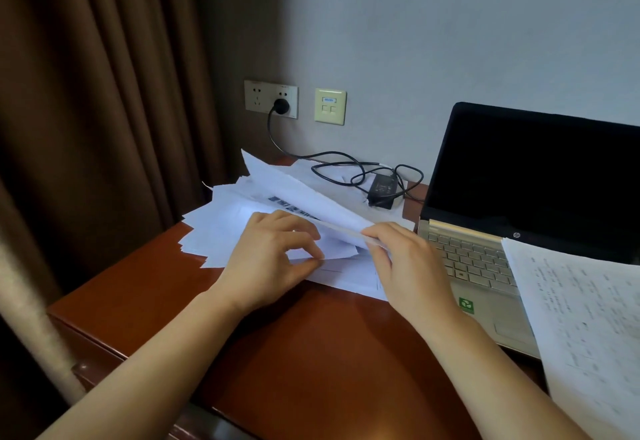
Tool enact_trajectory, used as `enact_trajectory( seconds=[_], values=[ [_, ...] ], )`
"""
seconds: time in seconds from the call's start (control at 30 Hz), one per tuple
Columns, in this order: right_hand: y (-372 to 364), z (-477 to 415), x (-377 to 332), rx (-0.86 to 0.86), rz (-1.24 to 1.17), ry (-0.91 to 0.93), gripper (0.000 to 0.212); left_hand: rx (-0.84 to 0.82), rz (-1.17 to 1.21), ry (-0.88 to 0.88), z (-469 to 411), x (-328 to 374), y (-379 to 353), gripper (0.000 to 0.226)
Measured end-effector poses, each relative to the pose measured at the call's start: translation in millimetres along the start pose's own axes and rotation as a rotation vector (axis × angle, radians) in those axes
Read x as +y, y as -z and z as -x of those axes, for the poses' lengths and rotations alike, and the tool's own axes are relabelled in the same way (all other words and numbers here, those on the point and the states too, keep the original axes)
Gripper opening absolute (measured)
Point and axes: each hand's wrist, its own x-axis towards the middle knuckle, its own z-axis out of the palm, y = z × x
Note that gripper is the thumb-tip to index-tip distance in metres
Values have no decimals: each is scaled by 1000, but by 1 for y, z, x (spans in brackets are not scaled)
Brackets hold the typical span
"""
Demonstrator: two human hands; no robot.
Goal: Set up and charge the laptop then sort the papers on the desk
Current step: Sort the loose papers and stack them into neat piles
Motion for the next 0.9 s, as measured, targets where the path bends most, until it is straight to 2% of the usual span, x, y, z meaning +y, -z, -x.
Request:
enact_trajectory(
  seconds=[0.13, 0.4, 0.57, 0.7, 0.77, 0.83, 0.9],
  values=[
    [1, 2, -2, -51, -42, 13, 15, 3, 118, 105, 1, 1, 5, 4],
    [4, 5, -11, -158, -60, -56, 30, 50, 156, 70, -1, 0, 8, 14],
    [3, 2, -9, -126, -13, -75, 25, 70, 173, -19, -2, 2, 9, 19],
    [2, 1, -10, -98, 4, -94, 19, 117, 63, -156, -4, 8, 11, 20],
    [0, -1, -12, -61, 4, -88, 14, 225, -73, -243, -7, 13, 15, 17],
    [2, -4, -13, 25, -5, -85, 13, 375, -244, -257, -10, 17, 18, 12],
    [12, -9, -13, 150, -26, -172, 13, 460, -337, -211, -12, 20, 18, 31]
  ],
)
